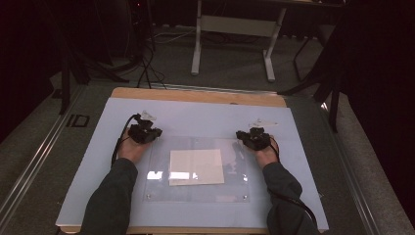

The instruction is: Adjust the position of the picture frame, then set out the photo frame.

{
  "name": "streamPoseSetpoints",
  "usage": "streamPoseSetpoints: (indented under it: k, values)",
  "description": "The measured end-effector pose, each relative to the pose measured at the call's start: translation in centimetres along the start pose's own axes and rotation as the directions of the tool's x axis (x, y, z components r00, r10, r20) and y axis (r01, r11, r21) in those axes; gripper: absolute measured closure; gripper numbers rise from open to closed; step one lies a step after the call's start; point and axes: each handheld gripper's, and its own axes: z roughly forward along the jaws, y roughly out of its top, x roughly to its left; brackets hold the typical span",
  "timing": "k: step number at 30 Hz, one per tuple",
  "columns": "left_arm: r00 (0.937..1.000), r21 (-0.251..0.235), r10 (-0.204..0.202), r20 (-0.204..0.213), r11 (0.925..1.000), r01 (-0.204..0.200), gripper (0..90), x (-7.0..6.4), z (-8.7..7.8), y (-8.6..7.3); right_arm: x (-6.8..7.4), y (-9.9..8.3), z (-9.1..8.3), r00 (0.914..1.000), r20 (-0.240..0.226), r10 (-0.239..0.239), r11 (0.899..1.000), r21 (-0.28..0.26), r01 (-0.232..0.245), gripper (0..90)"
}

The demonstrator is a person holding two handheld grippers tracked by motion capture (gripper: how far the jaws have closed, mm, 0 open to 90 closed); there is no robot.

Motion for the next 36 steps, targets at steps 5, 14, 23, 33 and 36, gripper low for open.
streamPoseSetpoints:
  k: [5,14,23,33,36]
  values:
    - [0.9999,-0.033,-0.014,0.000,0.9993,0.014,84.5,0.0,0.0,-0.4,-0.1,-0.1,0.0,1.0000,-0.005,0.006,1.000,-0.008,-0.006,84.7]
    - [0.9993,-0.063,-0.035,0.012,0.9974,0.036,83.7,0.1,0.0,-0.8,-0.2,-0.3,0.0,0.9996,-0.016,0.022,1.000,-0.019,-0.022,84.4]
    - [0.9984,-0.090,-0.044,0.035,0.9949,0.047,75.2,0.1,-0.4,-1.4,-0.3,-0.4,0.0,0.9995,-0.022,0.021,1.000,-0.020,-0.022,84.1]
    - [0.9905,-0.217,-0.093,0.102,0.9696,0.113,64.8,0.7,-2.3,-1.9,-0.3,-0.5,0.0,0.9994,-0.023,0.026,0.999,-0.027,-0.027,83.6]
    - [0.9919,-0.228,-0.088,0.091,0.9678,0.107,64.9,0.7,-2.5,-2.1,-0.4,-0.6,0.0,0.9993,-0.025,0.028,0.999,-0.029,-0.029,83.6]
